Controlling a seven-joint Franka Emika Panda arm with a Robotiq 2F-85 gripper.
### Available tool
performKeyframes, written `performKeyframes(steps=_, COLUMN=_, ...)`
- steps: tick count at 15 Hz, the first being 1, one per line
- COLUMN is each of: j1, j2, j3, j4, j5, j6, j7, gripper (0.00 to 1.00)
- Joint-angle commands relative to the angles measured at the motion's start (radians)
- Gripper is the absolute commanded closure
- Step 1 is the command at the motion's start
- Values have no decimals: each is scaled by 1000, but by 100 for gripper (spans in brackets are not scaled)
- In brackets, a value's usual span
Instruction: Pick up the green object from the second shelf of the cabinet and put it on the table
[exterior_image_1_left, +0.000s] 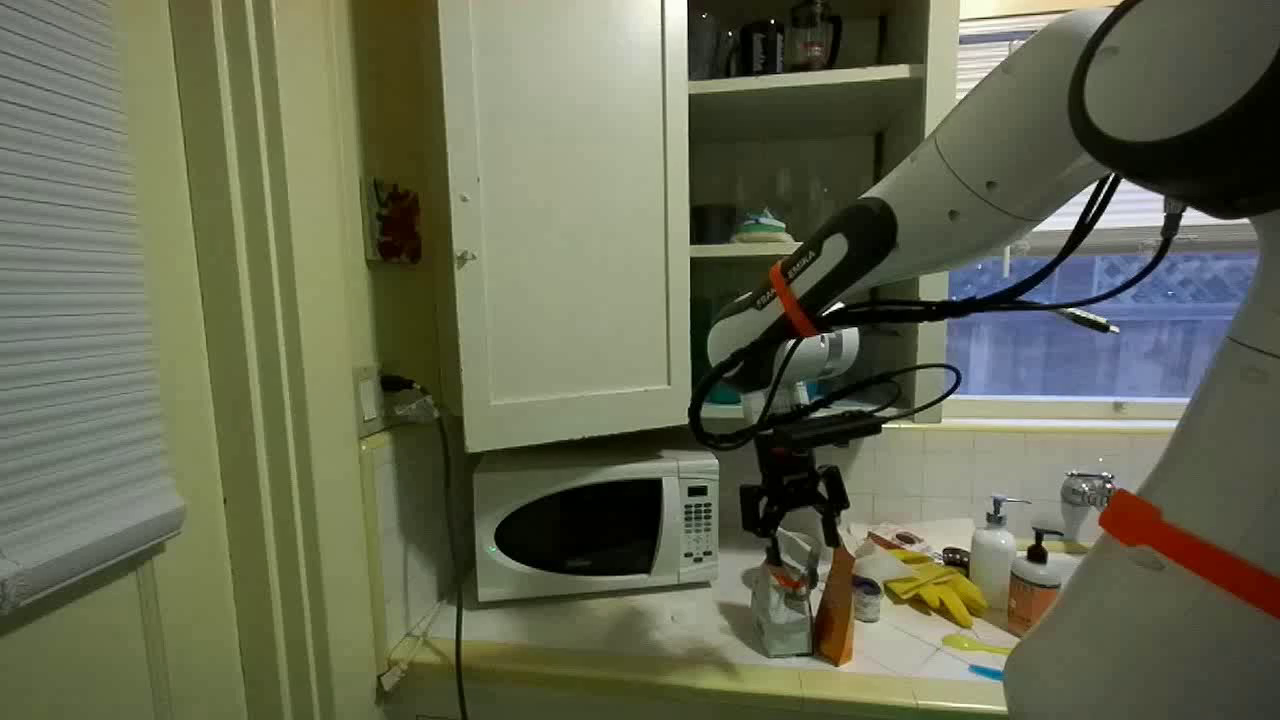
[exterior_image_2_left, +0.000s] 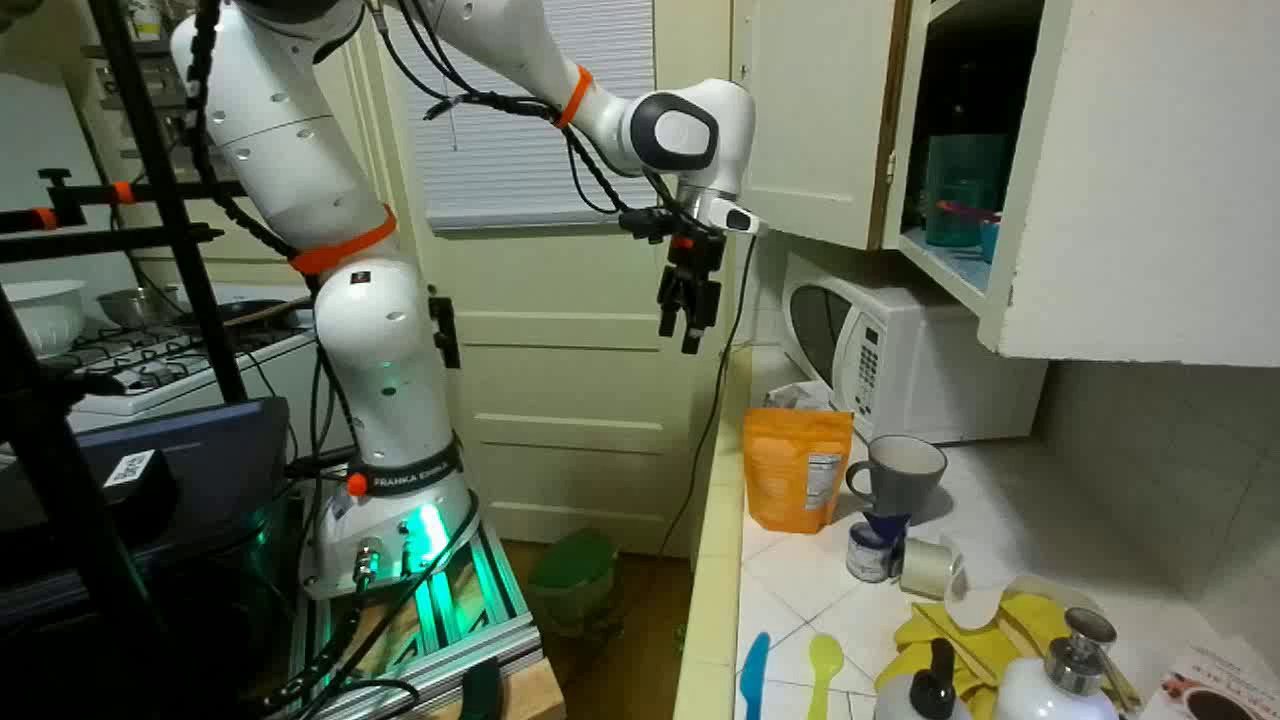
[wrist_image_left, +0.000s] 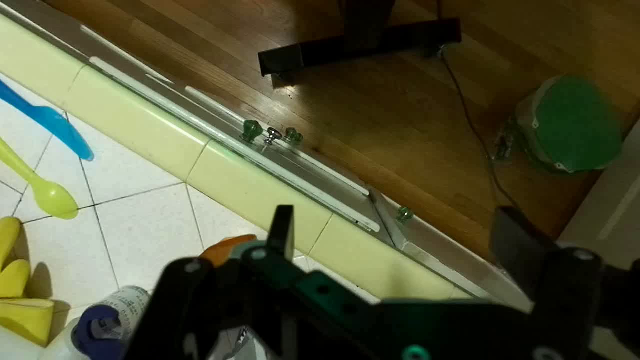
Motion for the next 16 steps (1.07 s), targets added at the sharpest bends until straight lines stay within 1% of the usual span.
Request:
performKeyframes(steps=1, j1=7, j2=0, j3=-7, j4=2, j5=-2, j6=-3, j7=2, gripper=0)
performKeyframes(steps=8, j1=7, j2=0, j3=-7, j4=2, j5=-2, j6=-3, j7=2, gripper=0)
performKeyframes(steps=10, j1=1, j2=-25, j3=-6, j4=12, j5=31, j6=93, j7=80, gripper=0)
performKeyframes(steps=16, j1=-42, j2=-148, j3=-2, j4=166, j5=-28, j6=111, j7=175, gripper=0)
